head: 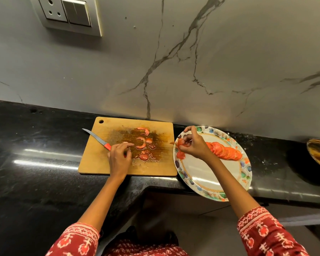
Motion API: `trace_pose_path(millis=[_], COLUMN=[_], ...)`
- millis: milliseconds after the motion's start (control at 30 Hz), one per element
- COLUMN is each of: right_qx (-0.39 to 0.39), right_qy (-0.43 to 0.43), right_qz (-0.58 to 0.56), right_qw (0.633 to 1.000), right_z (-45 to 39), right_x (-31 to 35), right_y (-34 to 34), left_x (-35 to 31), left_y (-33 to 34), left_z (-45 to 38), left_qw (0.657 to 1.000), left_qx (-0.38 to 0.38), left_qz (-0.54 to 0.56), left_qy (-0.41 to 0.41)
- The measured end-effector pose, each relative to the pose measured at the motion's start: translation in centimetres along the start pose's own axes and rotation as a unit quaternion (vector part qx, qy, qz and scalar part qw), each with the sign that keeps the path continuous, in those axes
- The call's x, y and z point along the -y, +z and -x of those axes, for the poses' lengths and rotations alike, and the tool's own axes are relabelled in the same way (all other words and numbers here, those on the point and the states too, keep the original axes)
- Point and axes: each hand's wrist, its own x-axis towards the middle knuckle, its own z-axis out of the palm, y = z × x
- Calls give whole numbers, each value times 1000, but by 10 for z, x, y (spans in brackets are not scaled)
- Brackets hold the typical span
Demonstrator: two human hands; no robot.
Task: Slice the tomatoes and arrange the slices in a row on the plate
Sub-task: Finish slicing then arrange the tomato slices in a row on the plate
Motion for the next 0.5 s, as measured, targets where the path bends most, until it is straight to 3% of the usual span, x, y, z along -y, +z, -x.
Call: trace_pose_path(millis=[267, 500], right_qx=[67, 166], right_qy=[19, -37], right_qz=[-112, 32], right_qw=[991, 985], right_z=[-1, -25], right_x=[28, 53], right_y=[-8, 77], left_x=[-21, -5], left_y=[14, -1], left_z=[-2, -3], left_qw=[1000, 1000], left_qx=[20, -1], left_qz=[6, -19], left_qy=[22, -7])
